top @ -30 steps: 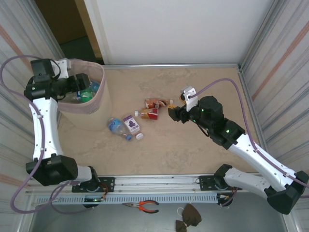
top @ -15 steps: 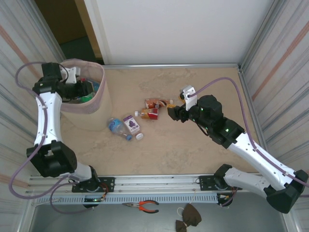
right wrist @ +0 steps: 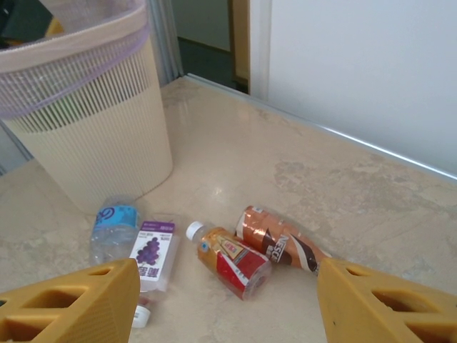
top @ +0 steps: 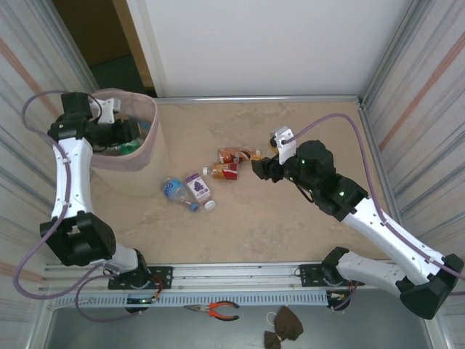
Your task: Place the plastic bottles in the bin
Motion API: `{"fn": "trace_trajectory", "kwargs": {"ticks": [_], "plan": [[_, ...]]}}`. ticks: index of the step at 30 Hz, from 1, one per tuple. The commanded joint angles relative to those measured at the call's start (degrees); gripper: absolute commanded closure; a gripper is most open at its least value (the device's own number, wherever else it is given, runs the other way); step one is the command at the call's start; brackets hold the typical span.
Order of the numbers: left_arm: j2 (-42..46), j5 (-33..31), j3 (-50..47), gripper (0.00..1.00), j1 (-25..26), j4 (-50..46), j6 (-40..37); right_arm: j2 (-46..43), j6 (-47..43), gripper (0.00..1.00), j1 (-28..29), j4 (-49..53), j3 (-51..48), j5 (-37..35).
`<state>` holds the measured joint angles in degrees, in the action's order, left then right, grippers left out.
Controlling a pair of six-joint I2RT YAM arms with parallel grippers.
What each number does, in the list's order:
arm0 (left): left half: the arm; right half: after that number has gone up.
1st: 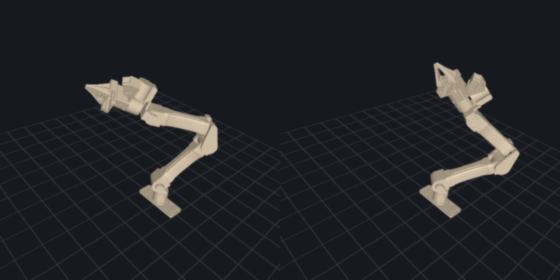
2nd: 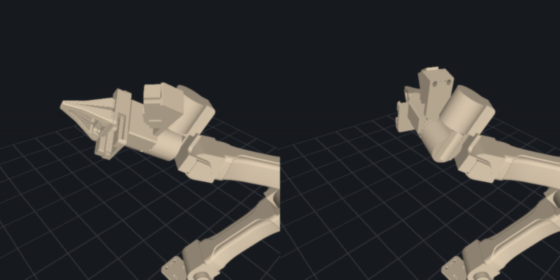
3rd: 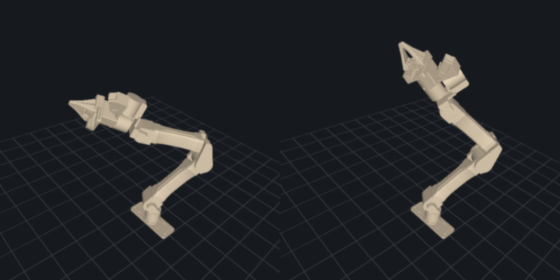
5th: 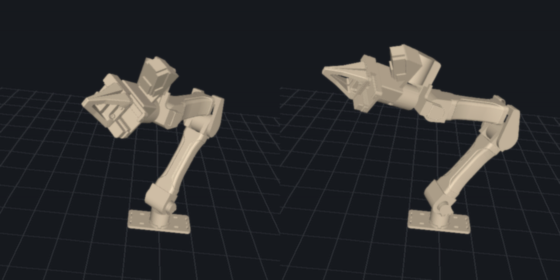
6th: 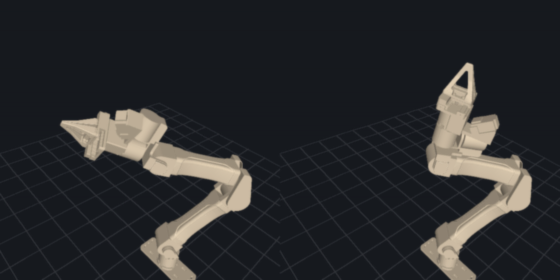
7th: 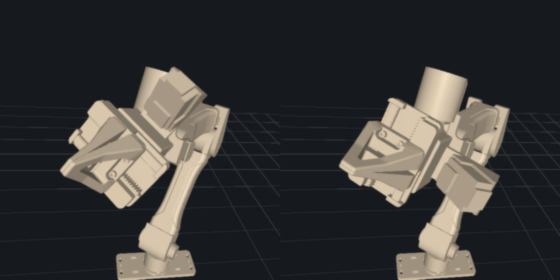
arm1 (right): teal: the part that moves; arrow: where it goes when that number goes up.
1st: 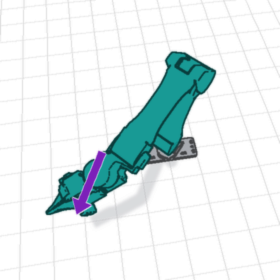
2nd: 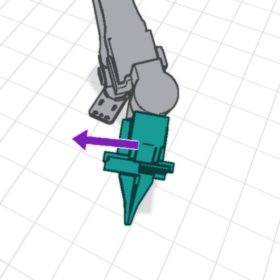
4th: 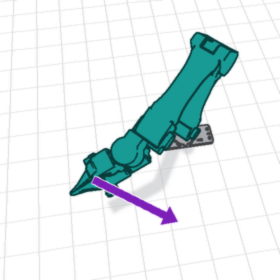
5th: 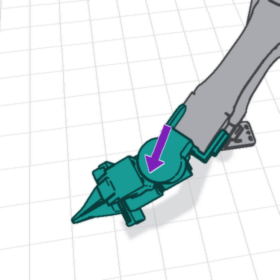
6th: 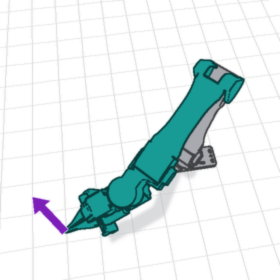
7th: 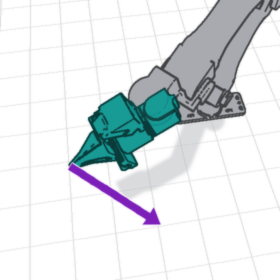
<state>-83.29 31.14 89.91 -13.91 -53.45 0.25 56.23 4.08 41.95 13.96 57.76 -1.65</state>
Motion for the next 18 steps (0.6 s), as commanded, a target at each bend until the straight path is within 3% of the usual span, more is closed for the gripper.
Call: {"fn": "trace_trajectory", "kwargs": {"ticks": [1,5,9,18], "plan": [[3.9,1.6,4.3,0.59,0.6,-4.0,0.0,0.1,0.4,0.34,-0.5,1.8,2.3,-0.5],[6.8,-2.5,5.8,0.59,4.2,-6.2,1.0,2.1,-0.1,0.34,-0.8,2.0,2.8,-0.2],[10.5,-9.3,5.1,0.58,11.0,-6.1,4.7,2.7,-0.2,0.34,-1.3,1.8,3.0,0.3],[17.3,-25.8,-1.6,0.55,33.1,-1.1,16.4,3.3,-0.2,0.34,-2.0,1.0,2.7,2.2]]}}
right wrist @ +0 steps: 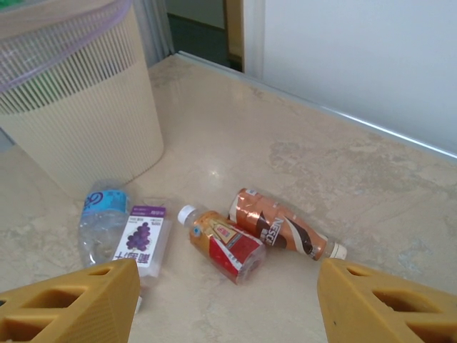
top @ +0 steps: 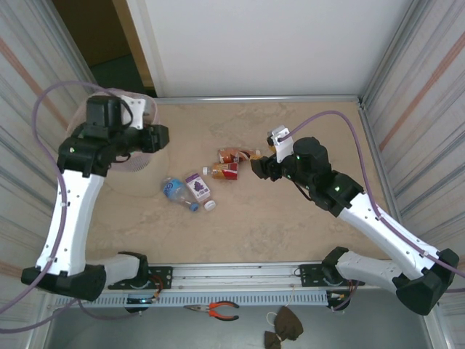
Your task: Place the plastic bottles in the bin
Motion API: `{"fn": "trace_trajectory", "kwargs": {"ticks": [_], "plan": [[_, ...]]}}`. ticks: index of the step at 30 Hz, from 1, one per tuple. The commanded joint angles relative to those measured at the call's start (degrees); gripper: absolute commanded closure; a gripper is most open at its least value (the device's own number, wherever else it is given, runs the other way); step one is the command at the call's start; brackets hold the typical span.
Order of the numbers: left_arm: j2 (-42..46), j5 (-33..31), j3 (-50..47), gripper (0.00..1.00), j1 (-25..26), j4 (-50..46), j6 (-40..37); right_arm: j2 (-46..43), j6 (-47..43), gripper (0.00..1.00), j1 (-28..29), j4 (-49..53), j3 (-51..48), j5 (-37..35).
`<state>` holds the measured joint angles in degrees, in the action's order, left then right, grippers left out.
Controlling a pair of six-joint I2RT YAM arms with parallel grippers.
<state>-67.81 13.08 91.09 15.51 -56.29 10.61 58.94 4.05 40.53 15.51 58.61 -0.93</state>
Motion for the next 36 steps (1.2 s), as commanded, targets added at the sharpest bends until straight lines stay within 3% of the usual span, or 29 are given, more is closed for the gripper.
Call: {"fn": "trace_trajectory", "kwargs": {"ticks": [1,6,12,17,22,27,36], "plan": [[2.3,-9.5,-4.1,0.55,5.8,2.6,8.3,0.7,-0.2,0.34,-0.5,-0.5,1.7,1.7],[3.6,-18.3,-10.6,0.53,13.5,4.7,20.2,0.4,-0.2,0.34,-0.8,-0.8,1.0,2.7],[9.3,-27.1,-26.4,0.57,20.2,13.2,38.3,-0.6,0.4,0.34,-1.2,-0.8,-0.5,3.3],[11.3,-36.4,-35.1,0.54,26.8,13.9,51.1,-1.8,1.1,0.34,-1.6,-1.0,-1.9,3.7],[8.2,-34.1,-41.7,0.53,28.6,16.0,59.9,-2.0,1.2,0.34,-1.9,-0.7,-2.7,4.1],[6.1,-30.1,-49.3,0.52,28.9,25.7,63.0,-3.6,1.6,0.34,-2.1,-1.0,-3.7,3.8],[-0.7,-29.0,-51.8,0.51,28.8,28.7,65.5,-3.8,1.7,0.34,-2.5,-0.9,-3.9,3.8]]}}
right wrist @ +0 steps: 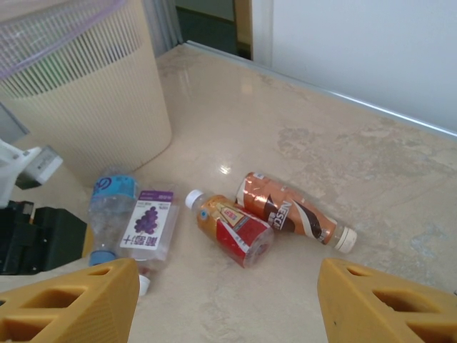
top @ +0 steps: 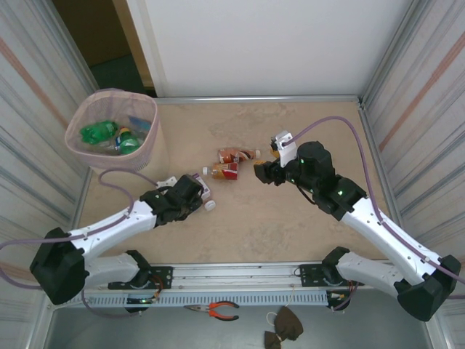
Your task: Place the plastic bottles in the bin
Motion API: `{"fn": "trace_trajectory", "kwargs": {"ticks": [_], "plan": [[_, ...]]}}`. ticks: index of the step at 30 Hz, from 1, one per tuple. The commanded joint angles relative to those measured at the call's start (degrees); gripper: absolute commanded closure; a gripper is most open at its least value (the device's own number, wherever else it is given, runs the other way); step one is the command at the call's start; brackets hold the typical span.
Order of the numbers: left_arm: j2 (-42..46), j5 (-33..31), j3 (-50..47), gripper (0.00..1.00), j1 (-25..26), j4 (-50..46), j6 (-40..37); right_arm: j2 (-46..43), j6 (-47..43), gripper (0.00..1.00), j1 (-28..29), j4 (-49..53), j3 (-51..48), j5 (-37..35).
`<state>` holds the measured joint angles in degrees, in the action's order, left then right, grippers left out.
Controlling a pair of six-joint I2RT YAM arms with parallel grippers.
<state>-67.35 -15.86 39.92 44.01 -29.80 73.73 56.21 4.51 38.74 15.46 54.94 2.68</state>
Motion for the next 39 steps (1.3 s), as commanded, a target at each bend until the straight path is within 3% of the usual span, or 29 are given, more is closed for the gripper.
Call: {"fn": "trace_trajectory", "kwargs": {"ticks": [1,16,30,39], "plan": [[-1.7,0.0,-0.6,0.51,0.2,2.3,2.4,-1.1,1.1,0.34,-0.8,-0.9,-0.3,0.2],[-8.6,4.1,-2.8,0.56,-3.0,6.7,2.1,-1.1,1.6,0.33,-2.3,-0.9,-0.8,0.8],[-11.2,5.1,-4.3,0.55,-4.5,8.4,1.6,-0.7,2.0,0.34,-2.5,-1.2,-1.0,1.1],[-10.7,5.1,-4.8,0.6,-4.6,8.6,1.4,-0.8,2.3,0.34,-2.5,-1.1,-0.9,1.3]]}}
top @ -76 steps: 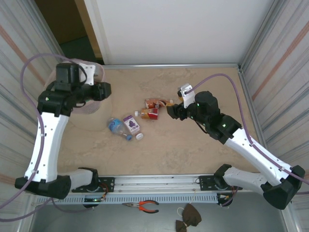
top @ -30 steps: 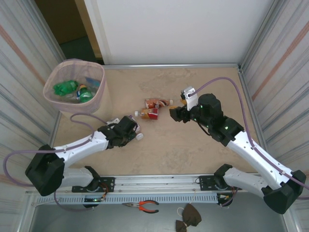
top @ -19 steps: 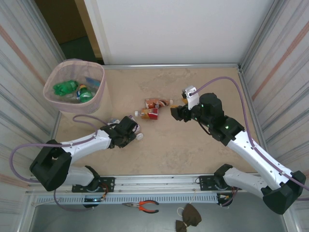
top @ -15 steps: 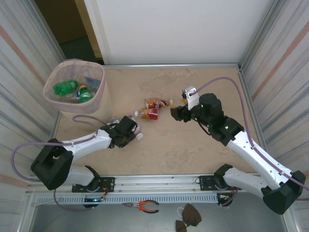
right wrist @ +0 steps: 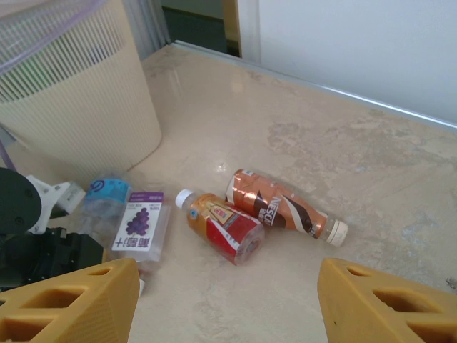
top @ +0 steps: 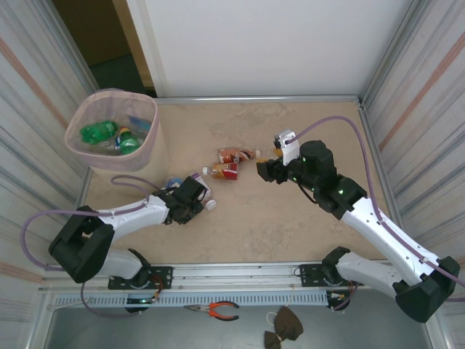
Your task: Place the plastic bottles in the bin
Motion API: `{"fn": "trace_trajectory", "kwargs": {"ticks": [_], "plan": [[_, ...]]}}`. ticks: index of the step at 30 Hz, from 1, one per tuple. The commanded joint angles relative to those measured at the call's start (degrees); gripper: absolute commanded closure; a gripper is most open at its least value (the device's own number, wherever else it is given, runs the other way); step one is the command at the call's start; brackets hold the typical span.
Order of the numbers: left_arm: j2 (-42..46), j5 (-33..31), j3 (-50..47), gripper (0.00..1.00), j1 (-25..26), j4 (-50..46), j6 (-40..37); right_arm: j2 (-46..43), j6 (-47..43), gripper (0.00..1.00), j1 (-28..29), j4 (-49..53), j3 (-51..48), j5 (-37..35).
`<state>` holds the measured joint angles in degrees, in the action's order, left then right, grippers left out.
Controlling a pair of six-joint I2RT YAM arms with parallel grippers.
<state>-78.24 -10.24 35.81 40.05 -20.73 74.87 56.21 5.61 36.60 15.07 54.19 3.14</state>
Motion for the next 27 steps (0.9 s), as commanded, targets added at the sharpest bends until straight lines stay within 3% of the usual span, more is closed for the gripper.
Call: {"fn": "trace_trajectory", "kwargs": {"ticks": [1,18,23,27], "plan": [[0.5,-0.5,-0.8,0.6,-0.6,-0.5,0.3,-0.8,1.2,0.34,-0.4,-0.7,-0.2,0.8],[10.7,-0.4,2.8,0.71,-0.2,-7.0,-2.5,-1.8,1.5,0.34,-0.4,-0.5,-0.3,0.7],[13.1,0.3,7.6,0.73,0.3,-10.0,-7.9,-1.7,1.7,0.34,-0.4,-0.6,-0.1,0.6],[13.0,4.0,12.8,0.74,0.3,-10.3,-16.5,-1.4,1.6,0.34,-0.4,-0.6,0.2,0.8]]}}
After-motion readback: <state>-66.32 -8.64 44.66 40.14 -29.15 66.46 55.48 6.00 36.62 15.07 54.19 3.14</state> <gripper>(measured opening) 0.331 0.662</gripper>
